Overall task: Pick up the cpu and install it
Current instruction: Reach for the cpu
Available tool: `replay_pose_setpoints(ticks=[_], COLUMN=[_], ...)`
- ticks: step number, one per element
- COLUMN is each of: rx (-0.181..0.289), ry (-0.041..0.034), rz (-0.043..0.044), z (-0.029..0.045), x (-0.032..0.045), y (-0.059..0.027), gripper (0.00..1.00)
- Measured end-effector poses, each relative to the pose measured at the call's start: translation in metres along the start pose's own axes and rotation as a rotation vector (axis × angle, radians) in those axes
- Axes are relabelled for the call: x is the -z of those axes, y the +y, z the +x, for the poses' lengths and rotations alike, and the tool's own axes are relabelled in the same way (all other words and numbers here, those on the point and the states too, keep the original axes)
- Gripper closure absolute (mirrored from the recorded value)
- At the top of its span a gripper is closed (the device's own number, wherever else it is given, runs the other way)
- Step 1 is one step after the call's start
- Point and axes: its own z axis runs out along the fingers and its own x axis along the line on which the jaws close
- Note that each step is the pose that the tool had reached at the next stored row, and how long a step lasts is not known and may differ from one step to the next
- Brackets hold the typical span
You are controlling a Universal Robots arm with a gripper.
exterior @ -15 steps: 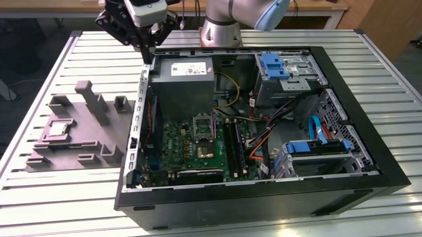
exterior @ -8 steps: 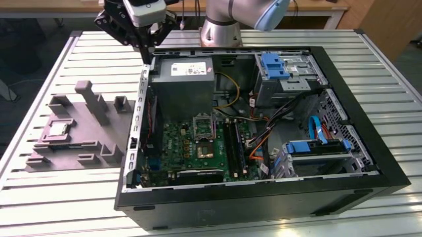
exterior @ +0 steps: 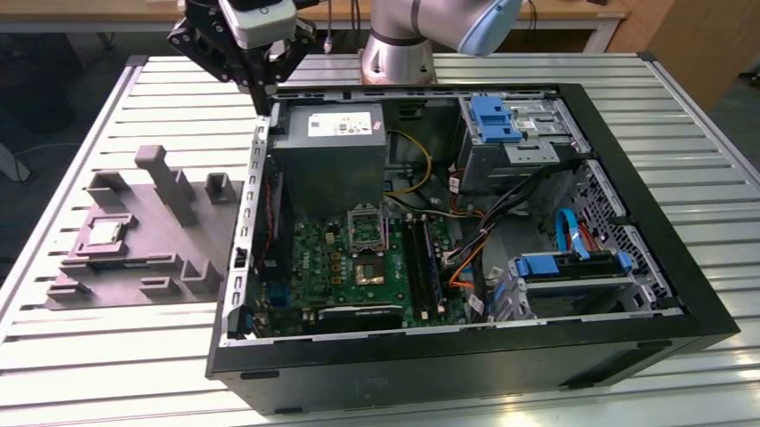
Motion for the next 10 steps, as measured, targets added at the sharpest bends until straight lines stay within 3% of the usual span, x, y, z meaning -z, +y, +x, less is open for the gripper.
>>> replay_pose_setpoints(ticks=[10], rx=[0.000], ry=[0.0000], rz=[0.0000], z=[0.0034], x=[0.0000], y=[-0.0003], gripper=[0.89])
